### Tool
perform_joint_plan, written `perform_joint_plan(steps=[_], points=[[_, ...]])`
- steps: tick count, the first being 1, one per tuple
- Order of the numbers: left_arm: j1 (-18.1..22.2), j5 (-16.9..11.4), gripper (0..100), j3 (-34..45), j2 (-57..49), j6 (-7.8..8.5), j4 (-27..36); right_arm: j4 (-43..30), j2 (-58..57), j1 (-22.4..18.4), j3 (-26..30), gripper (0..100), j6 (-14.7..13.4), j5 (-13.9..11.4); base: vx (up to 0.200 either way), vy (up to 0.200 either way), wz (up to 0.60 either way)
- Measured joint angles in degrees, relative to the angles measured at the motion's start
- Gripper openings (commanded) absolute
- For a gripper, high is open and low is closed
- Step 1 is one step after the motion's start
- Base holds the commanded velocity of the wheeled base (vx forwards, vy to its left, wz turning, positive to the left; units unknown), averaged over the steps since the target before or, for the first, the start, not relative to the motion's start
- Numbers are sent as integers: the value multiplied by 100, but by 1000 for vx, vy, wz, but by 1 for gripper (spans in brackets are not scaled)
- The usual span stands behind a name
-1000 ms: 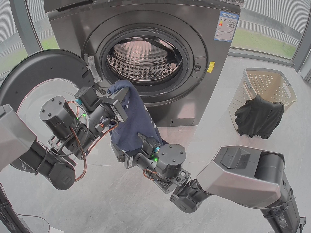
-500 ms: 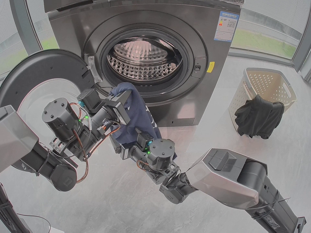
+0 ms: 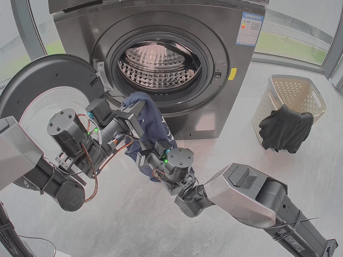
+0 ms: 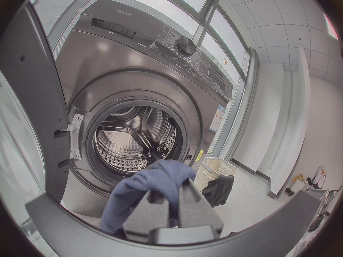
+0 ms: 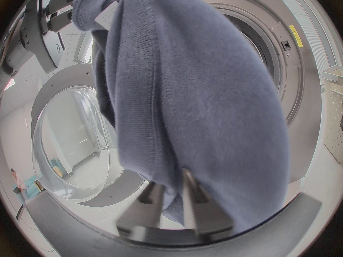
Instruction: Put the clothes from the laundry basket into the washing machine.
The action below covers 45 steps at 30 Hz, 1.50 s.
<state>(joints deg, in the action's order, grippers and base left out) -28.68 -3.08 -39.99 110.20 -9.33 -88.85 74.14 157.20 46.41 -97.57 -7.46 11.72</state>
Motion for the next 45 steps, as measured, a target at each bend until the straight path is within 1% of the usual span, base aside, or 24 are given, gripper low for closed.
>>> perform_joint_plan(steps=[4,6,10,13,14,19,28,33,34,35,39,42,45], points=[[60,0,0,0,5,-9,0,46,-91,11,229,0,5,0,0,0,0],[88,0,0,-1,7,-22,-2,72,-218,26,457,0,7,0,0,0,0],[160,35,0,-23,21,-39,-5,112,-612,66,1070,0,13,-9,0,0,0],[212,82,0,-45,41,-49,-2,123,-1001,94,1640,0,21,-30,0,0,0],[243,108,0,-63,57,-50,-2,127,-1221,107,1932,0,22,-41,0,0,0],[313,161,0,-107,104,-52,-2,151,-1897,127,2721,0,32,-88,0,0,0],[372,180,0,-133,148,-50,0,400,-2682,39,3689,0,51,-176,0,0,0],[399,183,0,-141,134,-50,2,501,-3107,-197,4209,0,54,-236,0,0,0],[402,180,0,-141,115,-50,5,514,-3261,-302,4325,0,51,-252,0,0,0],[405,180,0,-141,101,-50,5,525,-3324,-355,4372,0,51,-258,0,0,0],[394,163,0,-91,-59,-55,2,575,-3707,-772,4590,0,27,-277,0,0,0],[369,121,0,41,-227,-52,5,769,-3897,-1025,4669,0,-6,-285,0,0,0],[294,99,0,215,-354,-49,0,918,-4000,-1126,4699,0,-34,-280,0,0,0]])
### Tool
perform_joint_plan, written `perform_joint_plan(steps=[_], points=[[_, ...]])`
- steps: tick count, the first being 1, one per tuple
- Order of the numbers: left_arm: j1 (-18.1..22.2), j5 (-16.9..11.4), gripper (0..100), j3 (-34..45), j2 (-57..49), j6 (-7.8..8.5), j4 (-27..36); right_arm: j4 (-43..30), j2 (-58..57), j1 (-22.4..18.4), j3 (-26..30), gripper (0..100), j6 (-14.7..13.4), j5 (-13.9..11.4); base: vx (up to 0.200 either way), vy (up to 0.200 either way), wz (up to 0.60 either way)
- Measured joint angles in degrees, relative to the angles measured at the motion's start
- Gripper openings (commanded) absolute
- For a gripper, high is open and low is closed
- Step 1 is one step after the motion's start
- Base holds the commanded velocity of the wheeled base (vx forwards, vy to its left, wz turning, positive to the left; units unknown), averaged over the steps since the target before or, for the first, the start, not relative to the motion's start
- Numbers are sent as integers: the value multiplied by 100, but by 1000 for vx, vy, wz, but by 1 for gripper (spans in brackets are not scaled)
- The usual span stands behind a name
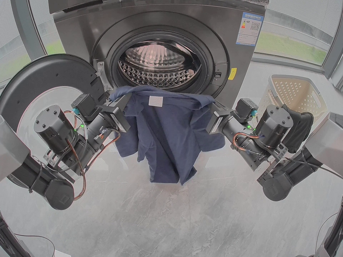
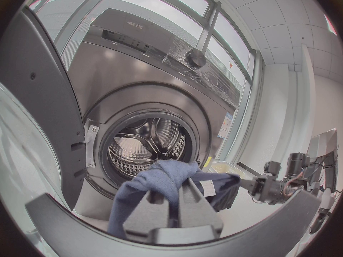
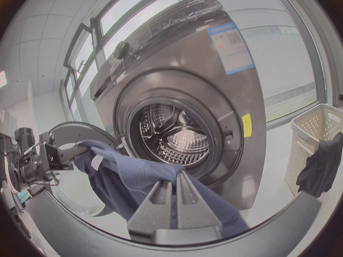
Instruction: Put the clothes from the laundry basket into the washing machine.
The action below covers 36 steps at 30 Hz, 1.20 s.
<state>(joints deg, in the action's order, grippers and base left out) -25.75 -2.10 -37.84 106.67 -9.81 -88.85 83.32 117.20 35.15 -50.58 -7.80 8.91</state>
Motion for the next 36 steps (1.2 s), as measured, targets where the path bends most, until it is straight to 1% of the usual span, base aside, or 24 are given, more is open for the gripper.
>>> perform_joint_plan(steps=[7,14,15,22,28,36], points=[[-457,-17,0,502,-173,18,-2,445,-238,-41,150,0,-223,77,0,0,0],[-644,-138,0,807,-173,49,-2,492,-584,5,610,0,-352,88,0,0,0],[-655,-156,100,830,-165,46,-2,495,-645,22,653,0,-363,85,0,0,0],[-716,-246,100,1051,17,35,-6,497,-937,90,736,0,-377,83,0,0,0],[-796,-290,100,1147,590,40,-6,492,-1086,182,745,0,-374,74,0,0,0],[-923,-316,100,719,1588,67,-9,495,-1172,327,756,0,-379,83,0,0,0]])
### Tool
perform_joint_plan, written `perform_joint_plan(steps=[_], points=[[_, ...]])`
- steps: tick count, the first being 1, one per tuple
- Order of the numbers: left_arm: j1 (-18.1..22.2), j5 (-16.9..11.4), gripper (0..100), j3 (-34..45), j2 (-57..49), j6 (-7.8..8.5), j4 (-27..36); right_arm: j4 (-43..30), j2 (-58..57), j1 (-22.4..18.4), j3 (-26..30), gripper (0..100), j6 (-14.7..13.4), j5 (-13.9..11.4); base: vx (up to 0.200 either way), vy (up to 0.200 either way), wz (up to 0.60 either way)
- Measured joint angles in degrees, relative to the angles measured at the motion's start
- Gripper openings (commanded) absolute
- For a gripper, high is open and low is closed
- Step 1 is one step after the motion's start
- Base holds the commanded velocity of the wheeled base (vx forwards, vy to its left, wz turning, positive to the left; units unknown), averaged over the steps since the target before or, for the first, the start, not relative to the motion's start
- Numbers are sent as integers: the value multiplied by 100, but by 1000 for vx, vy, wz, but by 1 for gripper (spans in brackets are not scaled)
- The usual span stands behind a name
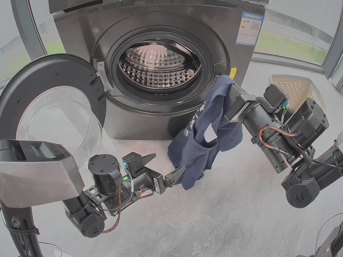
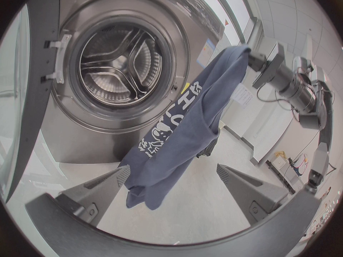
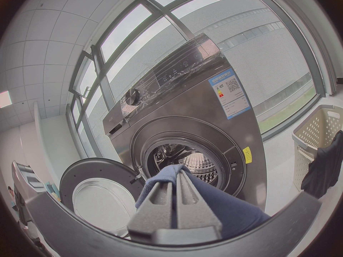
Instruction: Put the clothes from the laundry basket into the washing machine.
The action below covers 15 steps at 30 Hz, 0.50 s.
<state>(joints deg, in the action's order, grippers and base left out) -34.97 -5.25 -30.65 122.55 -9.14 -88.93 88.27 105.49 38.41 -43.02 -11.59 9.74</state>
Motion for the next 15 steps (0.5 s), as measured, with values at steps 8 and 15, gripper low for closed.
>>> perform_joint_plan(steps=[8,15], points=[[-118,4,100,-228,547,52,0,2,-15,30,-13,0,0,9,0,0,0],[-347,9,100,-366,728,63,0,2,0,32,-39,0,-6,9,0,0,0]])
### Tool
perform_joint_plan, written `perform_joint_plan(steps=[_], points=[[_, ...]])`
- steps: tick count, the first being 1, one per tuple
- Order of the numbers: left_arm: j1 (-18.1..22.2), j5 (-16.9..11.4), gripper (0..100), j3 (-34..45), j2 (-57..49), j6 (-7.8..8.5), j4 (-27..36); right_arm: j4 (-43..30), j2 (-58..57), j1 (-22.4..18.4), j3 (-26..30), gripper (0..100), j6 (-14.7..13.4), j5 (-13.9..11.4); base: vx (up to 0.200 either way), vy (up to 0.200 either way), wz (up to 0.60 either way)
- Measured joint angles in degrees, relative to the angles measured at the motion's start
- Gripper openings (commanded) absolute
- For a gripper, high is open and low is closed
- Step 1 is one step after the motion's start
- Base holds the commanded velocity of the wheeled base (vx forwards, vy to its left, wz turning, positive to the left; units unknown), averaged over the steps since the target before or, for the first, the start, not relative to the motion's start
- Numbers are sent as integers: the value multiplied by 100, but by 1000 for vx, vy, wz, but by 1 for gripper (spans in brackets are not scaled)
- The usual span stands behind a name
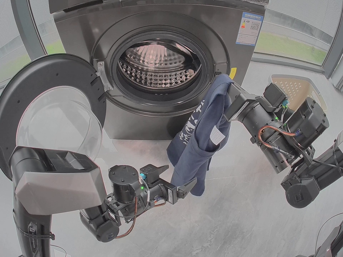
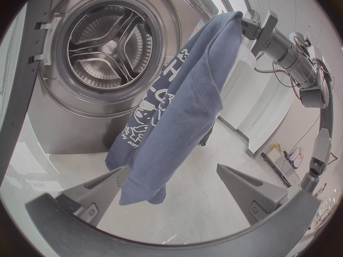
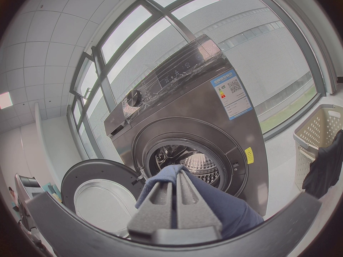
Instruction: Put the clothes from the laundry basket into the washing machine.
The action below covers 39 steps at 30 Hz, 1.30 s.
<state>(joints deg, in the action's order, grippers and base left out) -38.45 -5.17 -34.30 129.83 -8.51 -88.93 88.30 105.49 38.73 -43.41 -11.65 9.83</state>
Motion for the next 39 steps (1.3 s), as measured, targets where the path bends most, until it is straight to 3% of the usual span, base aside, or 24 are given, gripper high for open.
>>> perform_joint_plan(steps=[17,23,24,31,39], points=[[-146,99,100,-1531,914,116,0,0,22,33,-13,0,-2,11,0,0,0],[-157,380,100,-2275,1319,134,6,0,27,66,-13,0,-2,22,0,0,0],[-157,433,0,-2374,1373,143,6,0,27,68,-13,0,-2,22,0,0,0],[-118,686,0,-2817,1725,213,4,2,27,79,-2,0,-2,29,0,0,0],[-99,669,0,-2248,1458,246,2,0,27,73,22,0,-5,29,0,0,0]])
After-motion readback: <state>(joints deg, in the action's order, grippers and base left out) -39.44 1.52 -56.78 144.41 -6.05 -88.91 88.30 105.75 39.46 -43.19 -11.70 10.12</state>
